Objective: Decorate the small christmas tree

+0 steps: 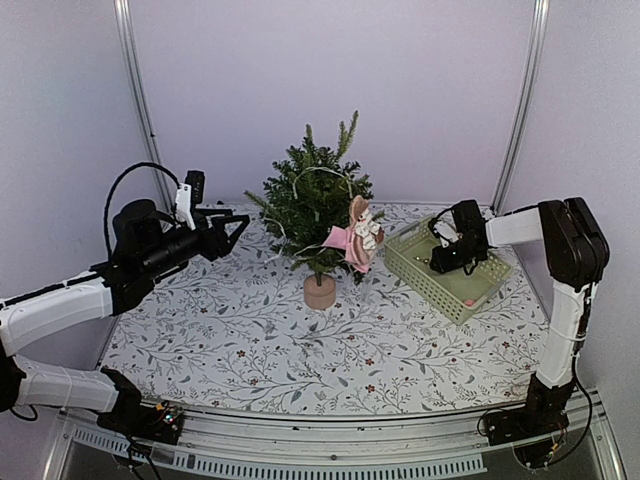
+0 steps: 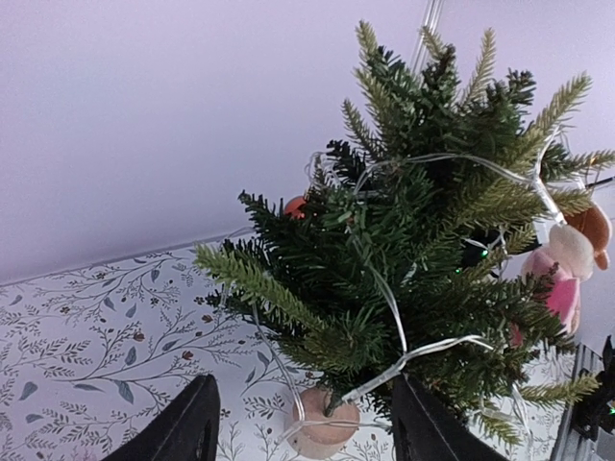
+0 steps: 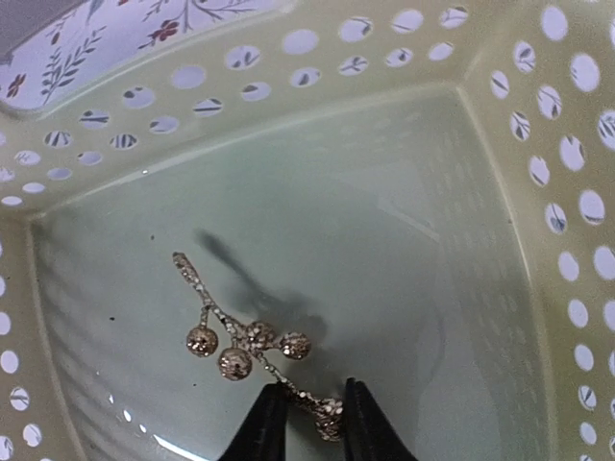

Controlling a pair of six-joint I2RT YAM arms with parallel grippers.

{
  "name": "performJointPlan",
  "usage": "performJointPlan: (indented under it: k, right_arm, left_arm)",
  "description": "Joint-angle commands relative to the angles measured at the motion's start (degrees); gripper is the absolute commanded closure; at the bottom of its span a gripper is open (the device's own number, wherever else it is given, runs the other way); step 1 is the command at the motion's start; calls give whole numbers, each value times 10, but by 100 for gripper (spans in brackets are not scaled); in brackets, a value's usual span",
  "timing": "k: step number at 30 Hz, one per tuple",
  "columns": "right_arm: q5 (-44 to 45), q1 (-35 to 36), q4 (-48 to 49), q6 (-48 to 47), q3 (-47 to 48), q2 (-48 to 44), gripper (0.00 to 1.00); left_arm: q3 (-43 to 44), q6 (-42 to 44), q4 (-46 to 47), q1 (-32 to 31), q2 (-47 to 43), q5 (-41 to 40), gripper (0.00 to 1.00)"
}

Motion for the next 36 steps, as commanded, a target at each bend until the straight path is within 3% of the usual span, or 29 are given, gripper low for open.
performJointPlan:
  k: [1, 3, 5, 18, 25, 36]
  right_arm:
    - [-27, -1, -24, -6, 4, 27, 83]
    - [-28, -1, -29, -6, 4, 29, 94]
    - [-26, -1, -30, -5, -1, 23, 100]
    - [-37, 2, -43, 25, -32, -172, 100]
    - [-86, 48, -74, 4, -62, -319, 100]
    - [-229, 154, -175, -11, -56, -527, 100]
  left_arm:
    - [7, 1, 14, 4, 4, 9, 37]
    - [8, 1, 13, 3, 3, 9, 37]
    - [8, 2, 12, 3, 0, 7, 37]
    - [15, 32, -5, 2, -31, 14, 37]
    - [29, 102, -16, -12, -76, 55, 37]
    - [111, 334, -129, -210, -102, 6, 41]
